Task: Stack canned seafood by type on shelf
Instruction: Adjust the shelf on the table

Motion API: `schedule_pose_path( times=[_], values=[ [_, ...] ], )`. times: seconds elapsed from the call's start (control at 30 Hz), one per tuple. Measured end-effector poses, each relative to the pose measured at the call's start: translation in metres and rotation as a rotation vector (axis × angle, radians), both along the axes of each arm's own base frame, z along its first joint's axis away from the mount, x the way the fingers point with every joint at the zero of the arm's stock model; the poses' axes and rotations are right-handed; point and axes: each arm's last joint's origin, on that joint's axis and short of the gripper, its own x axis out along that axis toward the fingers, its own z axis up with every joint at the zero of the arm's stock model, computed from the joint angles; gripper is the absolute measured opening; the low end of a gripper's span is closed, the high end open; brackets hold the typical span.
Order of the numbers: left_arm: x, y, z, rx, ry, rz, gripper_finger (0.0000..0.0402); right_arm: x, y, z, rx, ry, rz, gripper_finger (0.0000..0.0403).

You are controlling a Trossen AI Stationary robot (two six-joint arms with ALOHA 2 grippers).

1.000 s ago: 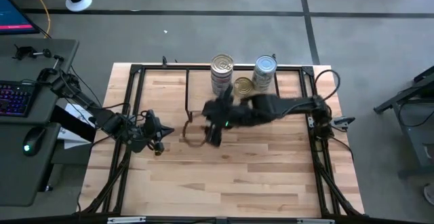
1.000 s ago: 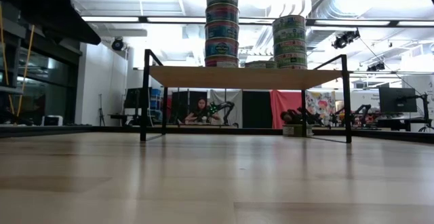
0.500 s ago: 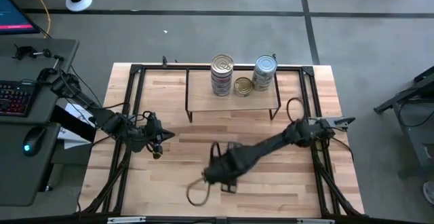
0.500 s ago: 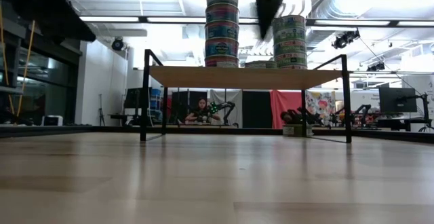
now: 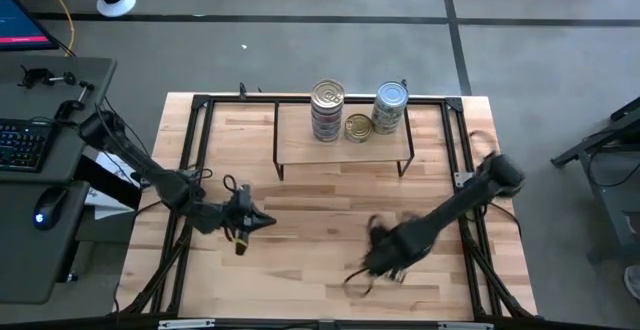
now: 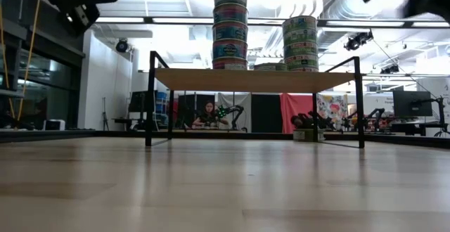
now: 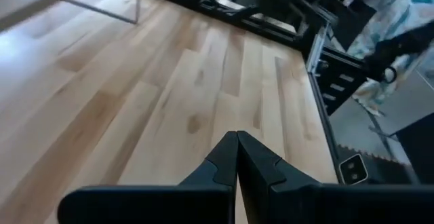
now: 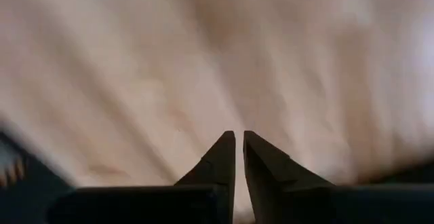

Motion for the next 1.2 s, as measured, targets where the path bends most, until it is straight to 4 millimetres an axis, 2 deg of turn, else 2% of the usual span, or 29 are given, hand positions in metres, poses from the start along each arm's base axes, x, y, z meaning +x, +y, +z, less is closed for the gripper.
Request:
schedule_pose_path(
  times=[0.13, 0.27, 0.4, 0.57, 0.73, 0.9, 1.07, 1.2],
  values=[
    [0.019, -0.015, -0.007, 0.055, 0.003, -0.024, 0.0000, -0.058, -0.044, 0.011, -0.119, -0.026, -0.250, 0.0007],
    [0.046, -0.023, -0.006, 0.125, 0.027, -0.011, 0.0000, -0.098, -0.084, 0.014, -0.250, -0.106, -0.449, 0.0005],
    [0.077, -0.022, 0.006, 0.161, 0.015, 0.032, 0.0000, -0.123, -0.118, 0.017, -0.412, -0.237, -0.605, 0.0002],
    [0.110, -0.012, 0.025, 0.187, -0.020, 0.101, 0.0000, -0.146, -0.150, 0.021, -0.593, -0.376, -0.777, 0.0000],
    [0.128, 0.001, 0.045, 0.157, -0.067, 0.166, 0.0000, -0.152, -0.169, 0.025, -0.641, -0.567, -0.860, 0.0000],
    [0.133, 0.012, 0.061, 0.206, -0.099, 0.188, 0.0000, -0.145, -0.180, 0.022, -0.612, -0.641, -0.834, 0.0000],
    [0.128, 0.024, 0.078, 0.269, -0.130, 0.209, 0.0000, -0.123, -0.187, 0.017, -0.547, -0.699, -0.737, 0.0000],
    [0.111, 0.033, 0.098, 0.330, -0.156, 0.262, 0.0000, -0.116, -0.191, 0.015, -0.543, -0.696, -0.735, 0.0000]
  ],
)
